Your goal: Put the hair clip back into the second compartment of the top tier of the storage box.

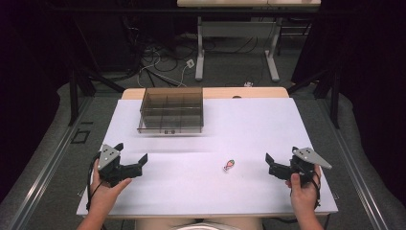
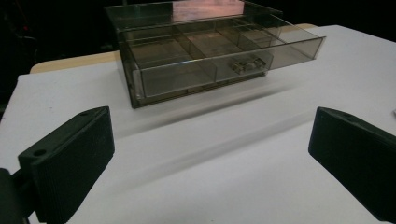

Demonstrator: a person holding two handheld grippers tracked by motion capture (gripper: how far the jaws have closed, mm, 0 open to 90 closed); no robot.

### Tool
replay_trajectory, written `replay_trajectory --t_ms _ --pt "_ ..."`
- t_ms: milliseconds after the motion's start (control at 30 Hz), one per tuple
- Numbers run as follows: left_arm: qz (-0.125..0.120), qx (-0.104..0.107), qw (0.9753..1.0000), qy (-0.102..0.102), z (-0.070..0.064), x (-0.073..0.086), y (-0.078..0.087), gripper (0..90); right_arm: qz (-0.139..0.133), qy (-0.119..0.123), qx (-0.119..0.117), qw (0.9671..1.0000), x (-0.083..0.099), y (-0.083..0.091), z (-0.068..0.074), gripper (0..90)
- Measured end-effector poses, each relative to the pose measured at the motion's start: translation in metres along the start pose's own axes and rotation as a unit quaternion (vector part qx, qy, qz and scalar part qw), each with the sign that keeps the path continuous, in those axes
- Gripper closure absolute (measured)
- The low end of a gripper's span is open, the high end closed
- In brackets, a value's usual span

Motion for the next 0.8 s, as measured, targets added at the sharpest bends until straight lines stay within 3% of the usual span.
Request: replay_trajectory --t_ms 433,567,800 --pt "0.008 0.022 0.9997 0.003 -0.03 -0.006 -0.012 0.4 0.011 0.004 -0.01 0.9999 0.002 -0.003 0.006 0.0" --pt "0.004 0.034 0.9993 0.014 -0.04 -0.013 -0.018 0.7 0.011 0.008 -0.01 0.9999 0.001 -0.002 0.006 0.0" --pt "0.007 0.047 0.9987 0.018 -0.053 -0.017 -0.027 1.4 0.013 0.008 -0.012 0.9998 0.002 -0.002 0.007 0.0"
Point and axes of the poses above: each handheld gripper's, and its own axes: y roughly backward along the jaws, x roughly out of its underside, z roughly to its left, the point moved 7 cm from there along -y, roughly forward along the jaws, and after that the axes turned 14 degrees about y, right-handed, at the moved point
